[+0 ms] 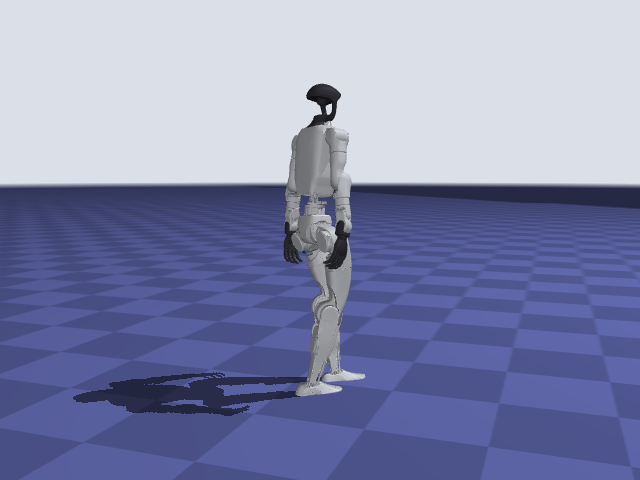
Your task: In place motions
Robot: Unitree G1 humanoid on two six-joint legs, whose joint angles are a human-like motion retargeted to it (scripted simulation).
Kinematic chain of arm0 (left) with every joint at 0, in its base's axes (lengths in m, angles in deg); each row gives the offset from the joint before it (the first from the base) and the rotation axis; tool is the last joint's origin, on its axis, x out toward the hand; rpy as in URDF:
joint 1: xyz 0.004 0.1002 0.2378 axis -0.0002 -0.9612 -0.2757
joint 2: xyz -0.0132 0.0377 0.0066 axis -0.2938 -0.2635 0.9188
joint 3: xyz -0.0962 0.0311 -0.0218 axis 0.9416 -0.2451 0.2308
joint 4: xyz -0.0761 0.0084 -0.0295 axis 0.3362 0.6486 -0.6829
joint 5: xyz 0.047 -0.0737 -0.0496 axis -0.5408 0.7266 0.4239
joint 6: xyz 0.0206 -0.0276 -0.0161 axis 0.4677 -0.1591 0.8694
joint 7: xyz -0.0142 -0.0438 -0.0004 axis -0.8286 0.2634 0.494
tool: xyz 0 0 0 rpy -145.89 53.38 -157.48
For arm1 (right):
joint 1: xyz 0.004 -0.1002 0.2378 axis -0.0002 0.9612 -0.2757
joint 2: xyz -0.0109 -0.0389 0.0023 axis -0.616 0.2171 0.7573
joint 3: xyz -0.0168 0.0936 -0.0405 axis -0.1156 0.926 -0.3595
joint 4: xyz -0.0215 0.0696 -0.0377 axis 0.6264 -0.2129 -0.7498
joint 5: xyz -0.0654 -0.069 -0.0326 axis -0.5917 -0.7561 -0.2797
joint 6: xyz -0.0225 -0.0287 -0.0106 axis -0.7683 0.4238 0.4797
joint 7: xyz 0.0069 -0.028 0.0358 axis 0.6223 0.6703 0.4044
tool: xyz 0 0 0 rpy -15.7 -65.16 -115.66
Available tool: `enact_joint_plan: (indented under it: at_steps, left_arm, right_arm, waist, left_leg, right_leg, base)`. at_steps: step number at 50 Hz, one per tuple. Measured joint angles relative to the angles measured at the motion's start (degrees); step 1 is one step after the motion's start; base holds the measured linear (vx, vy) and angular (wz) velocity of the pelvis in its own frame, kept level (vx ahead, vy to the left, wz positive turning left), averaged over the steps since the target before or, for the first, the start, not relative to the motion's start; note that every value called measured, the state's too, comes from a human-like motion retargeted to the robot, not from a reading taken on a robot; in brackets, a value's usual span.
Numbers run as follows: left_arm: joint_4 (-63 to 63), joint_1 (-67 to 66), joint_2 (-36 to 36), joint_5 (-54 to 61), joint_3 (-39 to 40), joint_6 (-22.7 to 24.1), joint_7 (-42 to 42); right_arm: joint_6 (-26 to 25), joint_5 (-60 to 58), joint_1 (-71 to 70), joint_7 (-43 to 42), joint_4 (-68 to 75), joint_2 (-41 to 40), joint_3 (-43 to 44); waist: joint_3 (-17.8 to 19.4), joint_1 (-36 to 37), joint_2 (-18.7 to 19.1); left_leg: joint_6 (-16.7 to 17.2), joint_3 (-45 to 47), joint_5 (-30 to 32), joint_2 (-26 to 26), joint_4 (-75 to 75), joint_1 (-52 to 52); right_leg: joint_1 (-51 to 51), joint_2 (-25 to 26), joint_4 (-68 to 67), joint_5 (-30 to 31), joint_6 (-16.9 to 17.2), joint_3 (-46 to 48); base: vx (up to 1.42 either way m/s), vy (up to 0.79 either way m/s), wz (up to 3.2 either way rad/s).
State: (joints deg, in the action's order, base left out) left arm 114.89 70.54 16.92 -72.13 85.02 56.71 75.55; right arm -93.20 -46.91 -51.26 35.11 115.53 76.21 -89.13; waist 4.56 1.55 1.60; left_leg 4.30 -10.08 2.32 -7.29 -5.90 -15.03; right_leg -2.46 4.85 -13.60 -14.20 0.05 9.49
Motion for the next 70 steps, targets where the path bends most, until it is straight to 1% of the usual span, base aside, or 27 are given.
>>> enact_joint_plan:
  at_steps: [2, 4, 8, 10, 12, 13, 15, 20, 22, 25, 27, 30, 33, 35, 37, 38, 40, 45, 48, 50, 52, 53, 55, 57, 59, 64, 70]
  left_arm:
    - [0.34, 0.19, 0.11, 1.53, 0.87, -0.08, -0.90]
    - [1.03, 0.60, -0.01, 2.66, 1.48, -0.31, -1.29]
    - [2.21, 0.79, -0.04, 2.69, 1.02, -1.15, -1.47]
    - [2.67, 0.48, 0.20, 2.43, 0.87, -1.44, -2.09]
    - [3.26, -0.15, 1.05, 3.03, 1.61, -1.59, -2.90]
    - [3.59, -0.60, 1.61, 3.64, 2.20, -1.63, -3.28]
    - [4.87, -1.30, 2.80, 5.76, 4.01, -1.67, -4.08]
    - [8.39, -3.37, 5.37, 11.90, 9.45, -1.57, -5.14]
    - [9.99, -4.22, 6.18, 13.42, 11.23, -1.48, -5.84]
    - [12.49, -5.50, 7.20, 14.78, 13.24, -1.29, -7.30]
    - [13.69, -6.60, 7.92, 15.11, 14.37, -1.37, -7.67]
    - [14.12, -7.51, 8.79, 15.20, 14.90, -1.28, -7.61]
    - [13.16, -6.36, 8.83, 13.63, 14.05, -1.29, -7.45]
    - [11.27, -5.33, 8.60, 10.94, 13.57, -1.50, -7.25]
    - [8.83, -4.29, 8.08, 10.21, 11.43, -1.27, -7.32]
    - [7.59, -3.59, 7.69, 10.24, 9.92, -1.04, -7.34]
    - [5.16, -2.03, 6.65, 10.19, 6.86, -0.62, -7.05]
    - [1.22, 1.62, 3.28, 6.88, 1.28, -0.29, -4.39]
    - [0.14, 3.06, 2.49, 5.01, -0.87, -0.55, -3.56]
    - [-0.14, 3.42, 2.79, 4.95, -1.91, -0.46, -3.75]
    - [0.59, 3.65, 3.10, 5.28, -2.61, -0.21, -4.42]
    - [1.40, 3.80, 3.07, 5.26, -2.83, -0.06, -4.77]
    - [3.75, 4.72, 2.63, 4.09, -3.70, -0.21, -4.93]
    - [5.83, 5.45, 2.79, 1.55, -6.48, -0.73, -5.40]
    - [6.63, 5.07, 2.96, -0.30, -9.29, -0.76, -5.98]
    - [6.97, 3.84, 3.14, -4.61, -13.05, -0.22, -5.18]
    - [5.92, 4.53, 2.34, -8.41, -19.06, 0.45, -5.72]
  right_arm:
    - [0.19, -1.77, 0.00, -0.66, -1.32, 1.28, 0.47]
    - [0.42, -2.72, 0.35, -1.71, -2.60, 2.58, 1.15]
    - [0.07, -2.05, 1.89, -4.27, -3.22, 4.71, 3.77]
    - [-0.61, -0.85, 2.61, -5.21, -2.41, 5.49, 5.57]
    - [-1.16, 0.04, 3.11, -5.90, -1.29, 5.81, 6.68]
    - [-1.38, 0.33, 3.44, -6.29, -0.88, 5.83, 7.04]
    - [-1.78, 0.84, 3.60, -7.27, -0.07, 5.60, 7.15]
    - [-1.46, 0.59, 2.90, -7.22, -1.21, 3.35, 5.78]
    - [-0.94, 0.18, 2.55, -6.17, -2.86, 2.22, 5.42]
    - [0.13, -0.18, 1.81, -4.27, -5.62, 0.61, 4.98]
    - [0.67, -0.41, 1.26, -3.09, -7.29, -0.44, 4.09]
    - [1.59, 0.17, 0.72, -1.68, -10.29, -2.39, 2.24]
    - [3.81, 0.76, -0.04, 0.12, -12.70, -3.07, 1.16]
    - [4.18, 0.07, -0.27, 0.67, -13.83, -3.09, -0.04]
    - [3.63, -0.02, -0.56, -1.05, -13.52, -3.33, -0.27]
    - [3.42, 0.11, -0.69, -1.76, -13.25, -3.52, -0.13]
    - [3.27, 0.75, -1.01, -1.98, -12.58, -3.60, -0.17]
    - [2.10, 0.56, -1.59, -0.11, -9.78, -3.55, -0.71]
    - [1.48, 0.11, -1.40, -0.08, -8.24, -3.77, -0.51]
    - [1.14, -0.02, -0.96, -0.09, -7.67, -3.77, -0.59]
    - [0.96, -0.47, -0.46, 0.21, -7.43, -3.87, -0.65]
    - [1.01, -0.94, -0.17, 0.56, -7.39, -3.90, -0.75]
    - [1.15, -2.21, 0.23, 1.39, -7.45, -4.06, -0.37]
    - [1.16, -3.08, 0.53, 1.34, -7.60, -4.29, 1.39]
    - [1.23, -3.90, 0.70, 1.15, -7.62, -4.29, 1.98]
    - [1.52, -6.52, 1.06, 0.10, -8.09, -4.21, 1.75]
    - [2.04, -6.94, 0.83, 0.58, -9.48, -4.22, 2.19]
  waist:
    - [0.58, 1.59, -0.61]
    - [0.81, 1.47, -1.57]
    - [0.03, 0.22, -2.60]
    - [-0.96, -1.70, -3.03]
    - [-2.23, -3.05, -3.77]
    - [-2.87, -3.34, -4.17]
    - [-4.07, -3.85, -5.09]
    - [-5.82, -2.98, -7.11]
    - [-6.48, -1.18, -7.56]
    - [-7.72, 1.70, -6.33]
    - [-9.11, 2.16, -5.65]
    - [-9.86, 0.86, -3.35]
    - [-9.20, -2.20, 1.60]
    - [-9.06, -5.73, 4.59]
    - [-8.01, -6.31, 4.34]
    - [-6.94, -6.53, 4.31]
    - [-4.83, -6.54, 4.23]
    - [-3.26, -8.11, 3.49]
    - [-2.29, -8.86, 1.32]
    - [-1.37, -9.23, -0.29]
    - [-0.60, -9.36, -1.86]
    - [-0.79, -8.68, -2.72]
    - [-1.37, -4.36, -4.46]
    - [-0.81, -3.75, -4.32]
    - [-0.68, -1.08, -4.69]
    - [-2.13, -3.32, -3.77]
    - [-2.95, -5.94, -2.12]
  left_leg:
    - [-1.19, 1.81, -1.40, -0.25, 0.99, -0.93]
    - [-3.15, 8.33, -3.89, 0.31, 1.87, -2.17]
    - [-4.30, 31.15, -9.92, 5.03, 2.63, -2.91]
    - [-2.39, 49.22, -12.22, 9.07, 1.62, -1.49]
    - [-3.02, 62.58, -12.22, 10.94, 0.49, 0.57]
    - [-4.04, 67.29, -11.72, 11.41, -0.01, 1.73]
    - [-6.43, 69.72, -9.97, 11.71, -1.10, 2.55]
    - [-9.62, 64.01, -8.35, 11.67, -3.25, 4.64]
    - [-9.68, 63.70, -6.71, 10.89, -2.19, 6.63]
    - [-5.61, 68.92, -4.04, 10.00, 2.84, 10.70]
    - [-7.35, 63.35, -4.93, 7.25, 5.08, 9.18]
    - [-8.06, 56.67, -5.56, 8.56, 4.37, 7.39]
    - [-8.53, 52.88, -6.31, 12.44, 3.03, 6.71]
    - [-9.24, 47.85, -6.76, 14.18, 1.43, 5.08]
    - [-10.28, 43.98, -6.74, 13.52, 0.02, 3.85]
    - [-10.60, 42.28, -6.41, 13.43, -0.30, 3.80]
    - [-10.87, 39.52, -5.67, 13.35, -0.56, 4.02]
    - [-10.23, 29.34, -3.13, 11.36, -0.33, 2.59]
    - [-9.87, 23.85, -1.88, 8.09, -0.14, 2.95]
    - [-10.06, 20.72, -1.57, 5.48, -0.02, 4.08]
    - [-10.28, 18.08, -1.62, 3.08, -0.14, 5.56]
    - [-10.27, 17.63, -1.72, 2.23, -0.32, 5.87]
    - [-10.36, 19.25, -2.12, 1.28, -0.48, 6.11]
    - [-10.58, 15.85, -1.72, 0.46, -0.98, 6.27]
    - [-10.80, 16.06, -1.73, 0.28, -1.01, 6.90]
    - [-11.41, 14.03, -1.55, -0.18, -0.64, 7.53]
    - [-11.41, 17.47, -2.27, 1.31, 0.81, 8.89]
  right_leg:
    - [1.02, -1.83, 1.60, -0.29, 0.22, 5.92]
    - [1.83, -2.92, 3.07, -1.14, 0.39, 10.95]
    - [2.48, -5.93, 3.85, -3.00, 2.23, 22.35]
    - [2.79, -7.79, 4.10, -3.77, 3.77, 30.20]
    - [3.46, -9.15, 5.00, -3.97, 4.97, 36.73]
    - [3.87, -9.75, 5.51, -3.92, 5.60, 39.42]
    - [4.46, -10.75, 6.20, -3.85, 6.67, 43.89]
    - [6.31, -12.58, 6.85, -3.04, 8.83, 50.93]
    - [6.92, -12.98, 6.70, -2.66, 9.35, 52.61]
    - [8.07, -11.66, 5.97, -2.09, 10.22, 54.92]
    - [8.98, -11.83, 4.68, -0.33, 10.60, 56.63]
    - [10.20, -12.61, -0.92, 5.65, 10.26, 57.54]
    - [9.24, -15.51, -13.95, 14.49, 6.77, 55.33]
    - [3.00, -20.35, -29.62, 17.82, 2.72, 44.89]
    - [-3.94, -17.06, -34.14, 14.87, 7.79, 30.11]
    - [-6.83, -12.36, -34.56, 12.98, 9.93, 22.44]
    - [-9.08, -5.88, -33.45, 10.59, 11.18, 14.54]
    - [-11.42, -2.55, -23.05, 4.35, 6.02, 12.55]
    - [-12.25, 0.83, -12.52, -0.46, 4.10, 4.93]
    - [-11.36, 1.29, -4.84, -1.82, 2.11, 1.27]
    - [-9.47, 0.38, 1.06, 1.29, -3.02, 1.77]
    - [-8.20, 0.19, 1.91, -0.01, -2.38, 1.51]
    - [-6.67, -3.34, 1.74, -0.29, -1.93, 10.24]
    - [-6.54, -3.74, 1.17, -0.54, -0.21, 9.87]
    - [-5.57, -4.30, 1.26, -0.59, -0.14, 10.85]
    - [-4.35, -4.11, 2.12, -0.40, 0.69, 12.61]
    - [-6.06, -3.39, 0.47, 1.28, 1.37, 9.55]
  base:
    - [0.36, 0.03, 2.79]
    - [0.32, 0.06, 3.15]
    - [0.38, 0.11, 3.42]
    - [0.38, 0.05, 4.12]
    - [0.49, 0.05, 3.72]
    - [0.55, 0.05, 3.12]
    - [0.49, -0.01, 2.69]
    - [0.54, -0.04, 1.87]
    - [0.54, -0.06, 1.00]
    - [0.52, -0.07, 0.73]
    - [0.57, -0.12, 0.88]
    - [0.49, -0.19, 1.25]
    - [0.38, -0.23, 1.86]
    - [0.29, -0.25, 2.50]
    - [0.25, -0.39, 2.05]
    - [0.13, -0.42, 1.91]
    - [0.04, -0.41, 1.86]
    - [0.13, -0.42, 1.85]
    - [0.15, -0.36, 1.89]
    - [0.11, -0.25, 1.78]
    - [0.16, -0.20, 1.38]
    - [0.15, -0.15, 0.56]
    - [0.07, -0.11, 0.10]
    - [0.00, -0.08, 0.85]
    - [0.04, -0.05, 0.34]
    - [-0.01, 0.07, 0.33]
    - [-0.24, 0.20, -0.57]
